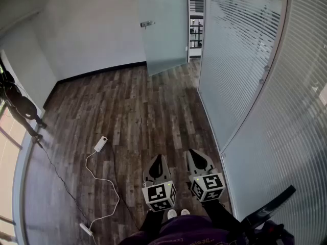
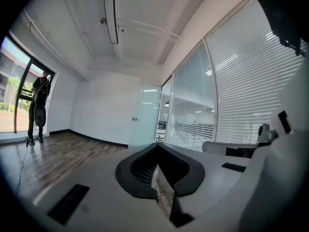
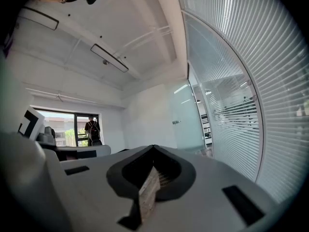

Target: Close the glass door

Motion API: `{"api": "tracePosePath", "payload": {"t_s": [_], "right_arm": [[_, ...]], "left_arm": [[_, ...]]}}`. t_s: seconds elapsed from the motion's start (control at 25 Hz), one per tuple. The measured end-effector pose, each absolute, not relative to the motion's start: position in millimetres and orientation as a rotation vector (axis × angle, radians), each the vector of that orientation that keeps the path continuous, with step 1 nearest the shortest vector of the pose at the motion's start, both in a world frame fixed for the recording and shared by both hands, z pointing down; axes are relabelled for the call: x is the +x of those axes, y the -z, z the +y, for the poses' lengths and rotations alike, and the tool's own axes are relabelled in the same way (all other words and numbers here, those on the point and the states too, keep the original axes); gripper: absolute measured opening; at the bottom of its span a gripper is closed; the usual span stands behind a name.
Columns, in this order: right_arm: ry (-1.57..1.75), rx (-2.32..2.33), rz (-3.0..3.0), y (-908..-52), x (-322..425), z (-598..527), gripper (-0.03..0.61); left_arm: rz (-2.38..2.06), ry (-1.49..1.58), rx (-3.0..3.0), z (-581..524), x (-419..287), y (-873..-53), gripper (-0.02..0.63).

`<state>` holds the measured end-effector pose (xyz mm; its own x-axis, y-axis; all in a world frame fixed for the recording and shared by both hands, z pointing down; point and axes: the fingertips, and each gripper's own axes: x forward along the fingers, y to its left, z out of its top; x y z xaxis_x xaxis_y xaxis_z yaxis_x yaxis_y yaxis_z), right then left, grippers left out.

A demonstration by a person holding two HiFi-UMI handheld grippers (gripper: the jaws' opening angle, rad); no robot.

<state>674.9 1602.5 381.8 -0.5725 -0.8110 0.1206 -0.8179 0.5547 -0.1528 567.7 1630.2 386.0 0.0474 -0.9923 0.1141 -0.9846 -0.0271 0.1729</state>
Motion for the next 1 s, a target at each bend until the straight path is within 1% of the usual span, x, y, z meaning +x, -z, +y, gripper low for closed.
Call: {"api": "tracePosePath", "payload": {"t_s": [0.6,1.0], "right_arm": [[-0.279,1.437,-2.775,-377.1,670.3,1602.3,-0.003],[-0.283,1.427,-2.775,-378.9,646.6,1602.1,-0.003]], "left_arm": [[-2.042,0.05,2.115,1629.2,563.7,-385.6,0.0],[-2.017,0.053,2.116,1630.9,548.0,-393.2,0.0]]}}
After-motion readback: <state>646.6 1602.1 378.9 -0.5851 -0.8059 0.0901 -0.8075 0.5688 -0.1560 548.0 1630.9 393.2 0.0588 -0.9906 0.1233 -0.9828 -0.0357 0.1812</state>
